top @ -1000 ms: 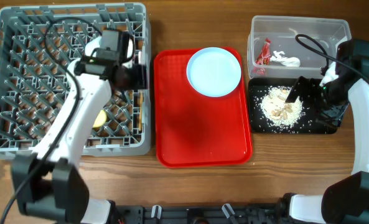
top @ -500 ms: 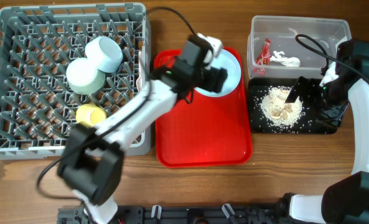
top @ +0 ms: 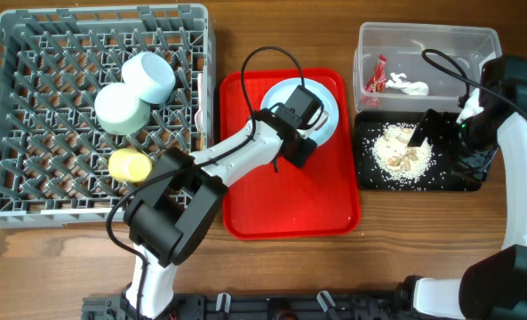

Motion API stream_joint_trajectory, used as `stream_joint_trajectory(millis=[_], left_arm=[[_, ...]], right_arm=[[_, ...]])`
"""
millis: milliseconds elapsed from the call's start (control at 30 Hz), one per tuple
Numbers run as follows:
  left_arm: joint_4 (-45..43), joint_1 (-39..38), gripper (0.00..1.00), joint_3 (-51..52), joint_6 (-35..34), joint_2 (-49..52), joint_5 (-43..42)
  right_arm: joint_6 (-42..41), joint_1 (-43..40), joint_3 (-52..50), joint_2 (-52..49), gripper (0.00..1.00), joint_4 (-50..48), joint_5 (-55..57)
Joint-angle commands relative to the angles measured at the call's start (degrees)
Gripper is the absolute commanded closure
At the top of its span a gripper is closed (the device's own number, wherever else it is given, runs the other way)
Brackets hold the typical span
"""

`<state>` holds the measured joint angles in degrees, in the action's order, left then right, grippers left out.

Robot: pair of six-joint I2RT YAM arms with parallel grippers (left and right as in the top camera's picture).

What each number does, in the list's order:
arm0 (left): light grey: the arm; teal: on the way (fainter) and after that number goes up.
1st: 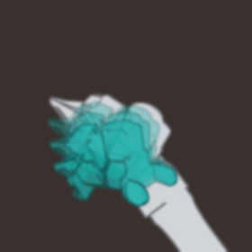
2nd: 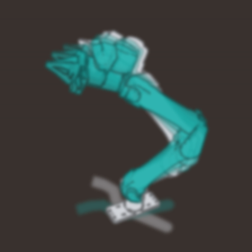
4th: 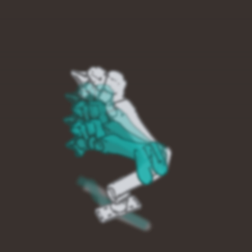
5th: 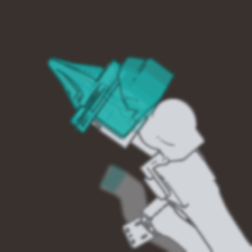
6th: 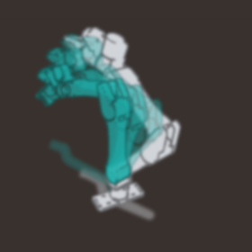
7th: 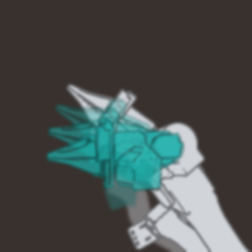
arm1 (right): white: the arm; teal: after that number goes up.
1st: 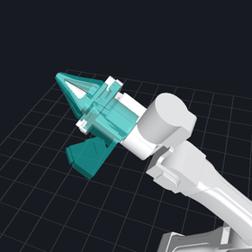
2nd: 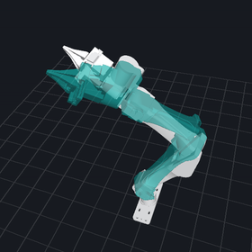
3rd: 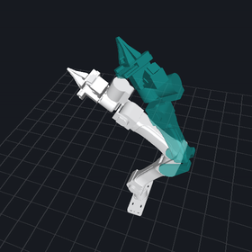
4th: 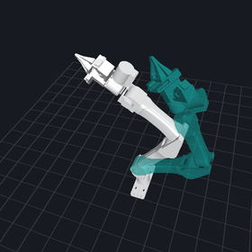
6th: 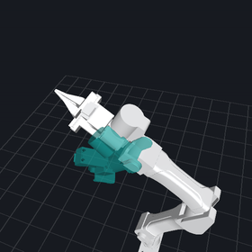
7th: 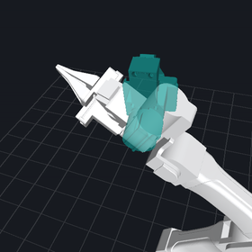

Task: Sort waste into correct bins and load items into the dishwasher rack
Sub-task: 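Grasp the white plate edge on the red tray with the left gripper, then stand the white plate upright in the dish rack with the left gripper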

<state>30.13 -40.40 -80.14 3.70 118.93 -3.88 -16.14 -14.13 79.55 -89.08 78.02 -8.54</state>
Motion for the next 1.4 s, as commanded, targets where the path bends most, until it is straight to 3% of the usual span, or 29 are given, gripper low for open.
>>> stream_joint_trajectory(millis=[0,100,133,200,333,500,867,1067,1233,1367], left_arm=[[2.97,0.07,0.66,-0.13,1.03,0.87,2.99],[2.89,0.04,0.7,-0.13,1.03,0.87,3.78],[2.78,0.04,0.73,-0.13,1.03,0.87,3.78],[2.8,0.04,0.89,-0.13,1.03,0.87,3.78],[2.75,0.04,0.96,-0.13,1.03,0.85,3.78],[2.97,0.0,0.96,-0.13,0.55,-2.45,3.76],[2.84,2.86,0.96,-0.13,-3.21,-27.1,3.26],[-0.31,14.71,0.96,-0.13,-9.86,-33.86,-12.04],[-4.76,28.3,0.96,-0.13,-18.21,-33.33,-31.26],[-6.6,35.47,0.96,-0.13,-19.45,-30.51,-39.98]], right_arm=[[1.18,0.02,0.7,0.17,0.0,-0.02,-0.46],[1.18,0.02,0.7,0.17,0.0,0.04,-0.46],[1.18,0.02,0.7,0.17,0.0,0.04,-0.46],[1.18,0.02,0.7,0.17,0.0,0.04,-0.46],[1.18,0.02,0.7,0.17,0.0,0.04,-0.46],[1.2,0.02,0.7,0.17,0.0,0.04,-0.44],[1.18,0.02,0.7,0.17,0.0,0.31,-0.44],[1.2,0.02,0.7,0.17,0.0,0.28,-0.44],[1.2,0.02,0.7,0.17,0.0,0.26,-0.44],[1.18,0.02,0.7,0.15,0.0,0.22,-0.44]])
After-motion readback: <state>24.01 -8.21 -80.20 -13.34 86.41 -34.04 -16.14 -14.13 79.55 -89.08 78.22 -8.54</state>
